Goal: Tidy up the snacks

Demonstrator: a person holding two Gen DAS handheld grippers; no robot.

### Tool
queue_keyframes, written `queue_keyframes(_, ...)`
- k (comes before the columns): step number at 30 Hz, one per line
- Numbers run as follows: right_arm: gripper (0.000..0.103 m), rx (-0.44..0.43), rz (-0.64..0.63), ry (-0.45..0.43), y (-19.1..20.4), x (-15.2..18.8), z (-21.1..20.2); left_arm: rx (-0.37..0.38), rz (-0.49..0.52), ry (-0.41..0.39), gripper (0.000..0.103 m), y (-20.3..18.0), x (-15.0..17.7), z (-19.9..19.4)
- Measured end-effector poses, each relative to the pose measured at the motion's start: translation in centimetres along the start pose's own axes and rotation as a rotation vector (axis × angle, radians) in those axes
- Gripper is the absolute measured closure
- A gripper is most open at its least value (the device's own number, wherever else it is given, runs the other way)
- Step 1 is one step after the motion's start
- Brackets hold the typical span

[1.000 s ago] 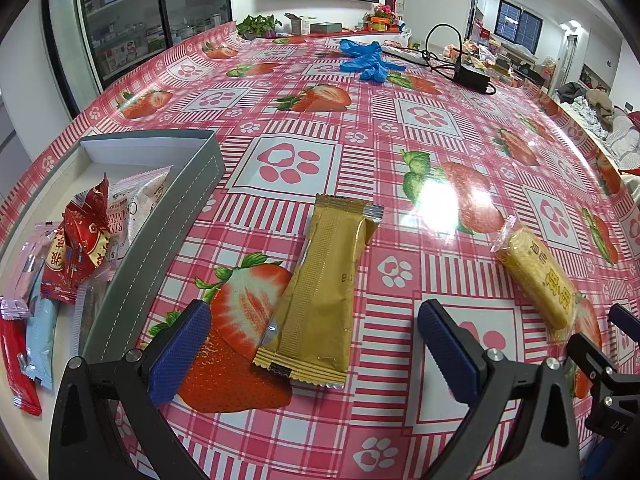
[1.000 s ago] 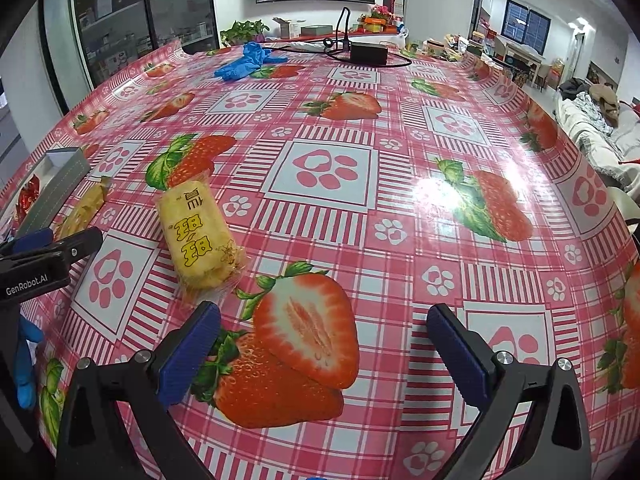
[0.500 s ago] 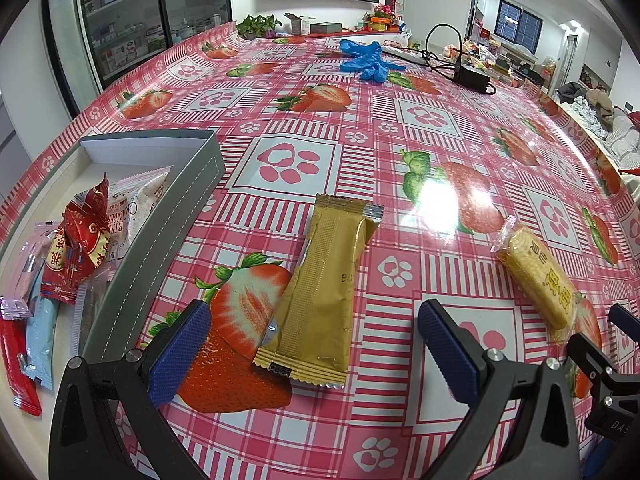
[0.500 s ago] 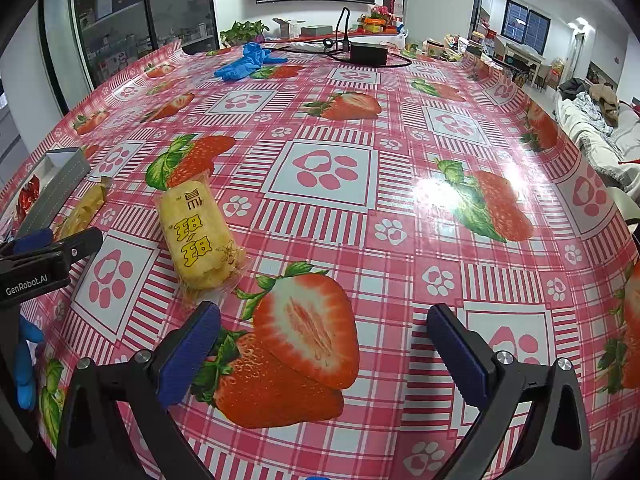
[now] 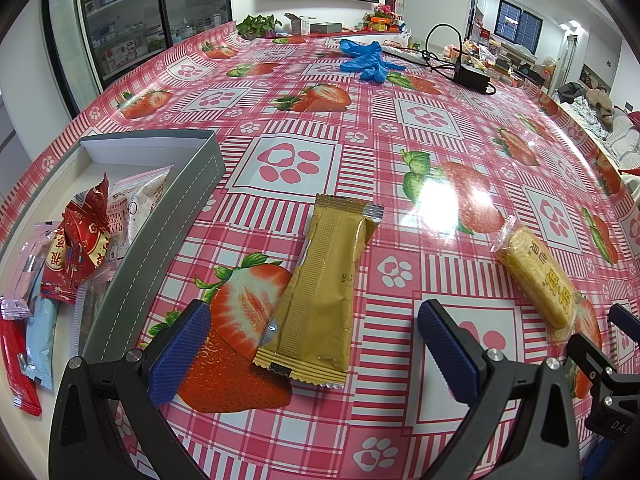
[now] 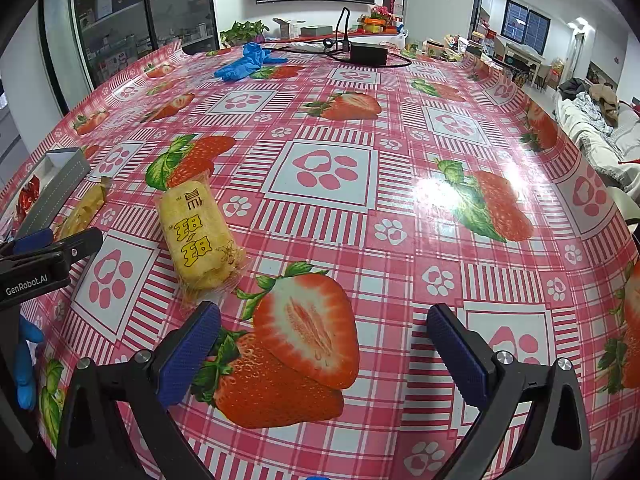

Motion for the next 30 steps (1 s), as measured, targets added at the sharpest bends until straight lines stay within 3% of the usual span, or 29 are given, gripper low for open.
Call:
queue_keyframes(22,0.0,-0.002,-0.005,0.001,0.1,0.0,0.0,0.0,0.0,0.0,0.0,0.0,0.0,0.0)
queue_keyframes(30,0.0,-0.082,-0.107,0.027,2.8,-1.6,0.5,-0.001,0.001,0.0,0.0,0.0,0.0,0.0)
Point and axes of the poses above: each gripper's, at about its wrist camera, not at the fingertips, and z roughly the way its jaws point, y to its left, x to its underside, the point moved 4 cm from there along z, roughly the way its jaws point, and after that the axes turned 11 degrees about -z, right-handed, at the moved point
